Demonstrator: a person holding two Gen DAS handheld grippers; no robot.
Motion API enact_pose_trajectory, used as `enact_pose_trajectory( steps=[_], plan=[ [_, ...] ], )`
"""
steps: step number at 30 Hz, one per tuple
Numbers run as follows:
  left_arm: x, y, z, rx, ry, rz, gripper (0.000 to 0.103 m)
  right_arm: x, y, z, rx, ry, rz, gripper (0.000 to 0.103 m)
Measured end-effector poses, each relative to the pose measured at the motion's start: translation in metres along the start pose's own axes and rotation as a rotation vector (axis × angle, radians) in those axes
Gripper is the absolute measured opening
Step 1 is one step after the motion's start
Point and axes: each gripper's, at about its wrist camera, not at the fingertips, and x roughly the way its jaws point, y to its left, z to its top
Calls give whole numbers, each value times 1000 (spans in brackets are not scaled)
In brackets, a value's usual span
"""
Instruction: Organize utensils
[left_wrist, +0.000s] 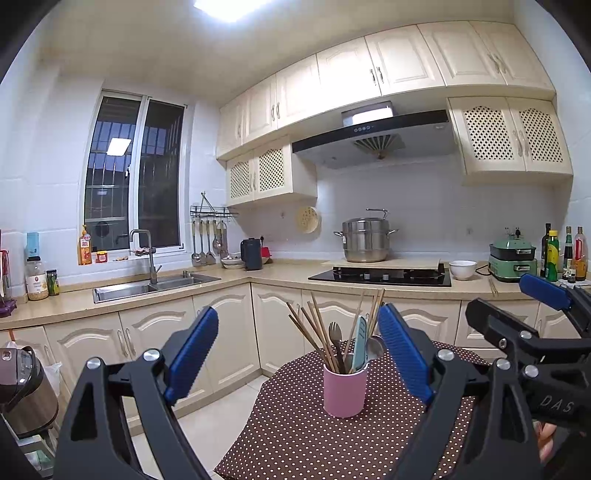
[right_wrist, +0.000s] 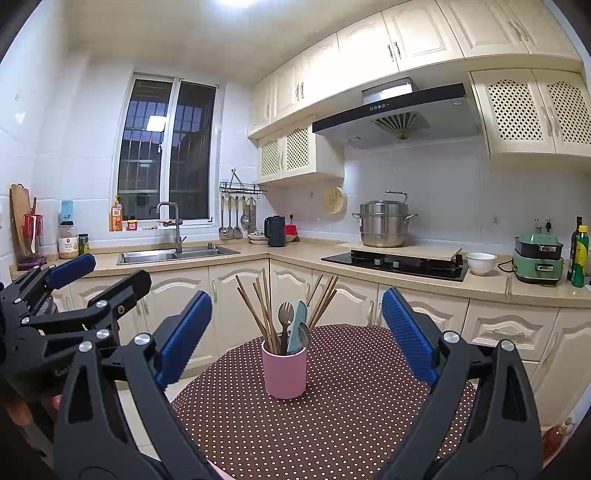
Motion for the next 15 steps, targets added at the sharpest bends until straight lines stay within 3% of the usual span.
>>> enact_pose_trajectory(
  steps=[15],
  plan=[
    [0,0,-2,5,4,1,87,2,0,-3,8,9,1,92]
  ],
)
